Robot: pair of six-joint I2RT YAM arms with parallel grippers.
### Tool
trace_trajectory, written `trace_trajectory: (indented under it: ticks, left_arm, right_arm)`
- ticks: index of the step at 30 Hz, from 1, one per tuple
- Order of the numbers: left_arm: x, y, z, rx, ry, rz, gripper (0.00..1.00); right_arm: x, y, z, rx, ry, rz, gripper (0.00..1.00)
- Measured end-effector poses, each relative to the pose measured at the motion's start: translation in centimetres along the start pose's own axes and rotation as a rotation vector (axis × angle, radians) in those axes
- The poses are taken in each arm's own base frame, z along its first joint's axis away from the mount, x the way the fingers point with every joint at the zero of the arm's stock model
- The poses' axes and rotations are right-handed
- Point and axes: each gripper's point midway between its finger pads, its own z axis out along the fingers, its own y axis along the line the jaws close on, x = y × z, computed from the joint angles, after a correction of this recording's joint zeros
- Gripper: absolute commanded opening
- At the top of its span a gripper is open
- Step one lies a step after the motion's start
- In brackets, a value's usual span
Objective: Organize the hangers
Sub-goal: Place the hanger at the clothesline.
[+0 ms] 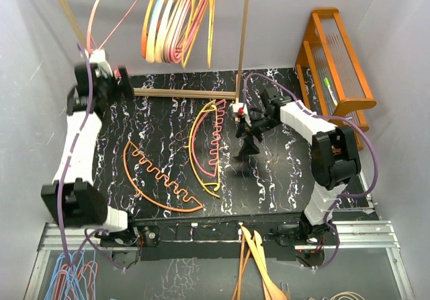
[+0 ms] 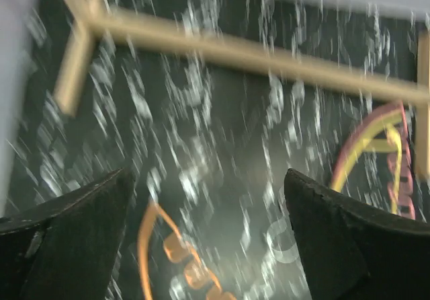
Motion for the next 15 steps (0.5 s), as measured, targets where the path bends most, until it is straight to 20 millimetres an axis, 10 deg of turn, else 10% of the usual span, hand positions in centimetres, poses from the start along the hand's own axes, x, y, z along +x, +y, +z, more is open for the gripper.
trace_trajectory:
  ticks: [3, 5, 11, 15]
  left_arm:
    - [10.7, -1.5, -3.1, 0.040, 0.193, -0.169, 0.97]
    - [14.6, -2.8, -4.1, 0.088, 0.275, -0.245, 0.97]
    - [21.7, -6.2, -5.9, 0.232, 0.402, -0.407, 0.97]
    - [24.4, -8.4, -7.0, 0.324, 0.471, -0.533, 0.97]
  right_arm:
    - [-1.0, -1.7, 1.1, 0.119, 0.084, -0.088, 0.98]
    - [-2.9, -3.2, 1.3, 0.246, 0.126, -0.119, 0.98]
    - [-13.0, -8.6, 0.9, 0.462, 0.033, -0.249, 0.99]
    - [-15.7, -9.7, 3.0, 0.453, 0.024, -0.377, 0.99]
